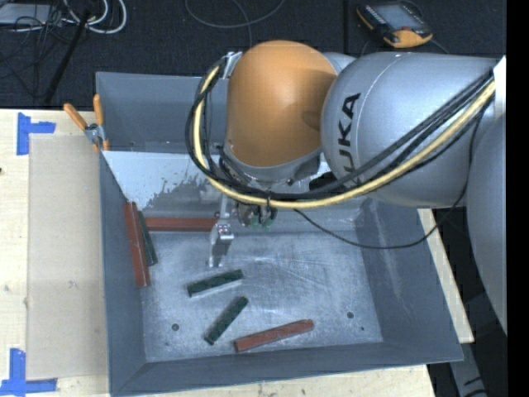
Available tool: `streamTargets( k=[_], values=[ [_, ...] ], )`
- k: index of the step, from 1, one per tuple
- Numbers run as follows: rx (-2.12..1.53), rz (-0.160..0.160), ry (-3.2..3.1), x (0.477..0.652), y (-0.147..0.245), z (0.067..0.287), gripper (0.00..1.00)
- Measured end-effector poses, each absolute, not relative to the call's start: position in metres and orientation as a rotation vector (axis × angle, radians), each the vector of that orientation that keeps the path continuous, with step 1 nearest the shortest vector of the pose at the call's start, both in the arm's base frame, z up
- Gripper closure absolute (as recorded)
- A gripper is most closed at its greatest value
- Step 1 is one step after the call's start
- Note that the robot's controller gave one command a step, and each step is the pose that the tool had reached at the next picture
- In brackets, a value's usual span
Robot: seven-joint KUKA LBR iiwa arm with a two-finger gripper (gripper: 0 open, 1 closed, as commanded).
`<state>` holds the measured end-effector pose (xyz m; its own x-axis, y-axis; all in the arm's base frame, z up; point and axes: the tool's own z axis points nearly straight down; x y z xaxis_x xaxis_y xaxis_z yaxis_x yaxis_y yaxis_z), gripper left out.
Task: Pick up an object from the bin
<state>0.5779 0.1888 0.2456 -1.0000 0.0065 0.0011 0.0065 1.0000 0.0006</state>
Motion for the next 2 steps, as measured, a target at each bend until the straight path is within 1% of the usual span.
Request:
streamTargets(
  k=[1,2],
  values=[
    [0.004,-0.003,-3.145,0.553,0.164,0.193,0.00],
    [0.218,0.000,-3.138,0.559,0.169,0.126,0.00]
  ],
)
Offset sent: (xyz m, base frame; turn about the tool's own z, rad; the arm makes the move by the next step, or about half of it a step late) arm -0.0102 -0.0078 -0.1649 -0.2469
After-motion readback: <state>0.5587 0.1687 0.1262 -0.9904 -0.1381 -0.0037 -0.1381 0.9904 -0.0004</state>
